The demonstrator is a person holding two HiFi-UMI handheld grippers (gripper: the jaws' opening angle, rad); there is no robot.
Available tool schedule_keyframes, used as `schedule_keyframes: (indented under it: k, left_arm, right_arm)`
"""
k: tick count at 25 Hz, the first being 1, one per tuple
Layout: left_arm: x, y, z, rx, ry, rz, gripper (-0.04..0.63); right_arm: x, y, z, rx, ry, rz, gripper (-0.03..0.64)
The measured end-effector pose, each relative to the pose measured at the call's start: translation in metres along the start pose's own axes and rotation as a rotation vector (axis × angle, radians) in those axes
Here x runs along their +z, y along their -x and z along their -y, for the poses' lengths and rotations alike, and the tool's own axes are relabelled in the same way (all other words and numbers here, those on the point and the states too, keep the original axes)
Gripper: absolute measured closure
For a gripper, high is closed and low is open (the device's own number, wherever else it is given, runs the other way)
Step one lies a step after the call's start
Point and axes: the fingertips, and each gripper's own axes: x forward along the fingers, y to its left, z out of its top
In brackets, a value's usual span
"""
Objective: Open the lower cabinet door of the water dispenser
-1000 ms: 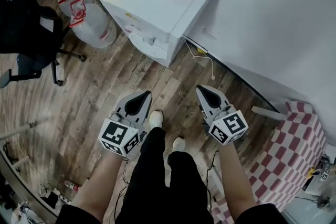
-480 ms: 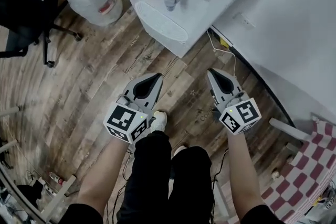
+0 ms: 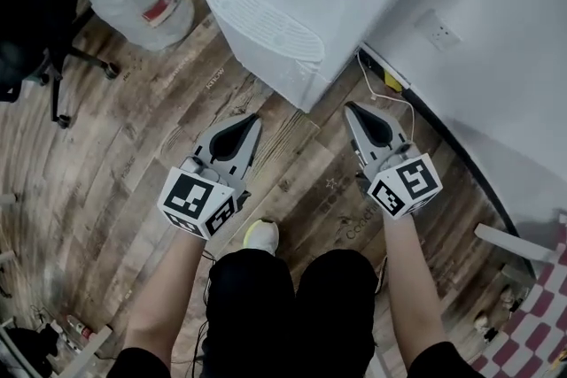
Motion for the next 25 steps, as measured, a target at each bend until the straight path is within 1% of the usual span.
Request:
schedule_keyframes:
  k: [3,7,11,16,17,18,19,21,25]
  left_arm:
    - [-0.013,-0.009,-0.01,0.008,-0.023,0.021,0.581]
    - [-0.022,-0.021,-0.012,-0.005,-0.047,0.049,0.581]
    - [-0.02,-0.03,-0.008,-0.021,-0.073,0.072,0.581]
    - [-0.01,-0.038,0.005,-0.047,-0.093,0.1,0.581]
    - [-0.009,-0.04,0.008,-0.053,-0.095,0.101,0.581]
    - [-0.008,-0.041,0.01,-0.058,-0.097,0.101,0.581]
    - [-0.008,-0.041,0.011,-0.058,-0.096,0.101,0.581]
    - [-0.007,-0.041,0.012,-0.05,-0.092,0.102,0.58]
    - [-0.004,-0.042,0.015,-0.044,-0.094,0.105,0.58]
  right_arm:
    - [-0.011,-0.011,0.006,0.0,0.019,0.031,0.594]
    - [-0.014,-0.019,0.013,0.003,0.05,0.079,0.592]
    - [-0.011,-0.024,0.015,0.005,0.092,0.101,0.591]
    - [-0.008,-0.029,0.016,-0.016,0.137,0.093,0.591]
    - [-0.008,-0.03,0.016,-0.016,0.142,0.089,0.581]
    - [-0.008,-0.031,0.015,-0.016,0.144,0.085,0.532]
    - [-0.008,-0.033,0.014,-0.016,0.146,0.082,0.501]
    - [-0.008,-0.035,0.011,-0.014,0.15,0.08,0.491]
    - [-0.006,-0.042,0.011,-0.016,0.166,0.077,0.436]
